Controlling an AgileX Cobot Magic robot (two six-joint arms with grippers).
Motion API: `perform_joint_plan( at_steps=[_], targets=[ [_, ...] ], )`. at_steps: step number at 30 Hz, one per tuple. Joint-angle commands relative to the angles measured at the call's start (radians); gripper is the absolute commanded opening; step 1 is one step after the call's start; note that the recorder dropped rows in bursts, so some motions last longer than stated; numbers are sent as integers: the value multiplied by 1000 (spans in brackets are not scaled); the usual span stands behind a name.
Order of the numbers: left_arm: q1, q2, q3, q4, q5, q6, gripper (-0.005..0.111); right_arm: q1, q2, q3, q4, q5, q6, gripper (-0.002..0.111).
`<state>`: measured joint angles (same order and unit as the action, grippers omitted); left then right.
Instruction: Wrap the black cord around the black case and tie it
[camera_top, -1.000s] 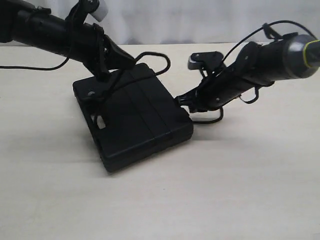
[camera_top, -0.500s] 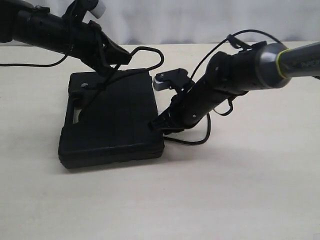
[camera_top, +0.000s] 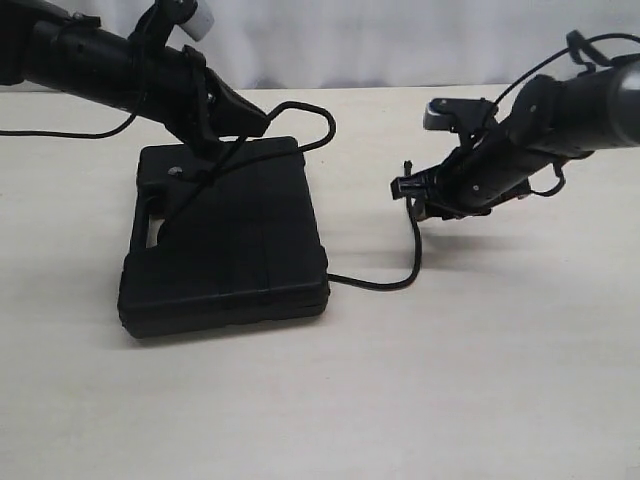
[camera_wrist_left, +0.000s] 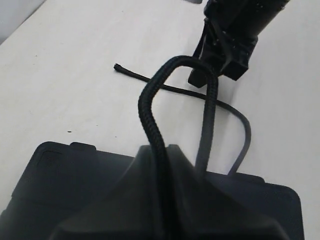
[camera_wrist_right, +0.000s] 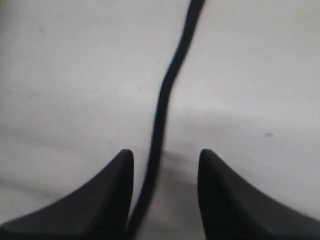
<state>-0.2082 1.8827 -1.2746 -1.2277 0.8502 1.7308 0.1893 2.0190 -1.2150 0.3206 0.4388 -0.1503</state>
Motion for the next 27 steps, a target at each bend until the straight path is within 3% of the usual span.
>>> perform_joint_plan(
  at_steps=[1,10,14,22,23,27],
  targets=[
    [-2,-6,-5,14,52,2,0,5,36,-43,-247,41,207,41],
    [-2,-6,-5,18,83,26,0,95,121,-169,-309,109,267,41],
    [-2,-6,-5,18,83,26,0,87,133,-246,-471,219,384,41],
    [-2,-6,-5,18,77,26,0,127,219,-249,-435,177,346,40],
    [-2,-6,-5,18,77,26,0,127,219,-249,-443,174,346,39],
    [-2,-6,-5,18,77,26,0,127,220,-249,-445,176,294,7]
  ],
)
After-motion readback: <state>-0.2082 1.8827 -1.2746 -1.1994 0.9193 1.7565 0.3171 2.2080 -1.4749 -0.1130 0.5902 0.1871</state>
